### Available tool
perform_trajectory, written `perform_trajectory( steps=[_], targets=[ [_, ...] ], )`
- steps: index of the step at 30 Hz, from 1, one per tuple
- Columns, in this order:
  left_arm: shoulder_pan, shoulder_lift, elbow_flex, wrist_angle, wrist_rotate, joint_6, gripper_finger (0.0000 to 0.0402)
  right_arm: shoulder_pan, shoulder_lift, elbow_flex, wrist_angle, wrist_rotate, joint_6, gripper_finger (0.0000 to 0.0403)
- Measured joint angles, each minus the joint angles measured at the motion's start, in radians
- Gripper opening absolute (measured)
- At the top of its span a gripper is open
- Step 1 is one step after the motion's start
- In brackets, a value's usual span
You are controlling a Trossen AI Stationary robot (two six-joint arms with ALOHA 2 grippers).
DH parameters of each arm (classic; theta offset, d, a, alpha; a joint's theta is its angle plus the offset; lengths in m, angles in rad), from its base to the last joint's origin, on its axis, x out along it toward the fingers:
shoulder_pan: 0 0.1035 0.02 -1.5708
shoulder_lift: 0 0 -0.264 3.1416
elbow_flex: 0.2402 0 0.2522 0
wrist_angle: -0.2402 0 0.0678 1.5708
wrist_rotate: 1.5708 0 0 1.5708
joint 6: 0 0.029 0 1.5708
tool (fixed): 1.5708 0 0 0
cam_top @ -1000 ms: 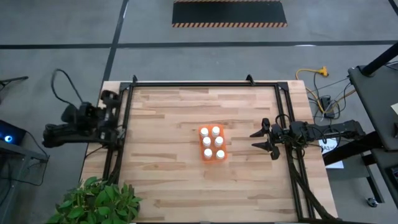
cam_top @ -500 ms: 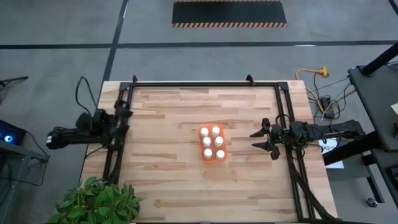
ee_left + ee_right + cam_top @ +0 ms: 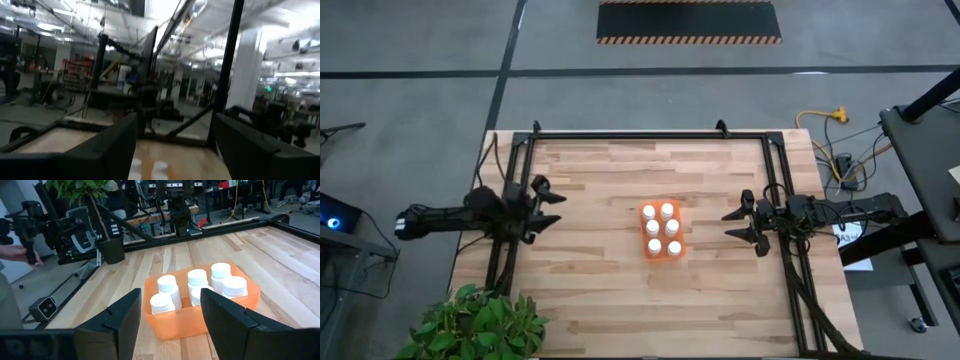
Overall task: Pick and place pill bottles into a basket
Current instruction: Return to Home Position
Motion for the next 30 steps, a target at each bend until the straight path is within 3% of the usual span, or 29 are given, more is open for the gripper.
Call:
perform_trajectory(
  steps=[11, 30],
  targets=[
    [0.000, 0.022, -0.001, -0.282, 0.000, 0.002, 0.0242, 0.000, 0.000, 0.000, 0.000, 0.000, 0.000, 0.0194],
    [0.000, 0.148, 0.000, -0.283, 0.003, 0.005, 0.0242, 0.000, 0.000, 0.000, 0.001, -0.001, 0.000, 0.0194]
  ],
)
